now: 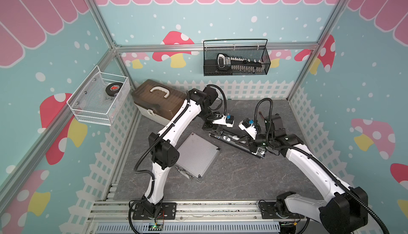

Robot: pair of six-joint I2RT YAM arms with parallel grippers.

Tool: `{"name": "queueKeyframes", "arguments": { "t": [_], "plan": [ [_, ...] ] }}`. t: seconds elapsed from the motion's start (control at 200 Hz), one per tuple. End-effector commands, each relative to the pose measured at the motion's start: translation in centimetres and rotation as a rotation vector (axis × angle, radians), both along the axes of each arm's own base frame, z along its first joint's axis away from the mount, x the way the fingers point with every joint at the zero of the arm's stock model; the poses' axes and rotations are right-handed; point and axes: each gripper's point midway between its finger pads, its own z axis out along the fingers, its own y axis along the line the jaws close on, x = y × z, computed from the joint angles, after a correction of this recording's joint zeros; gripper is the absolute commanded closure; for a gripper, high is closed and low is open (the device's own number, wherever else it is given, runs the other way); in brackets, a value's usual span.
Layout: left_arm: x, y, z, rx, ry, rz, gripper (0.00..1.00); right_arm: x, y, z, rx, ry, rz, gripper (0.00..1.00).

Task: Open the poker set cases
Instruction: Open the fastener on the poker set case.

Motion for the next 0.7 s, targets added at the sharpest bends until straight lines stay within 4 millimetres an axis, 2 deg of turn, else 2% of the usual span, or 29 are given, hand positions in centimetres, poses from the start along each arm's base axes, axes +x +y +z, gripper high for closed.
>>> {"name": "queueKeyframes", "arguments": {
  "t": [0.0, 0.135, 0.215, 0.315, 0.385, 0.545, 0.695],
  "plan": [
    [-0.9, -0.4, 1.9, -0.052, -0.014, -0.014, 0.63, -0.9, 0.5, 0.3, 0.006, -0.032, 0.048, 1.00],
    [-1.2, 0.0, 1.7, -0.029, -0.022, -0.020, 0.61, -0.9, 0.7, 0.3, 0.000, -0.039, 0.052, 1.00],
    [-1.2, 0.5, 0.5, 0.005, -0.061, -0.001, 0.53, -0.9, 0.7, 0.4, -0.001, -0.040, 0.052, 1.00],
    [-0.7, 1.1, -0.8, -0.003, -0.214, 0.023, 0.41, -0.9, 0.8, 0.3, -0.001, -0.038, 0.057, 1.00],
    [-0.5, 1.0, -0.2, -0.066, -0.317, 0.034, 0.30, -1.0, 0.8, 0.3, -0.001, -0.035, 0.059, 1.00],
    [-1.0, 0.6, 2.2, -0.166, -0.401, 0.048, 0.18, -1.1, 0.9, 0.4, 0.004, -0.035, 0.065, 1.00],
    [-0.8, 0.0, 0.8, -0.123, -0.444, 0.044, 0.16, -1.1, 1.1, 0.4, 0.008, -0.035, 0.071, 1.00]
  ]
}}
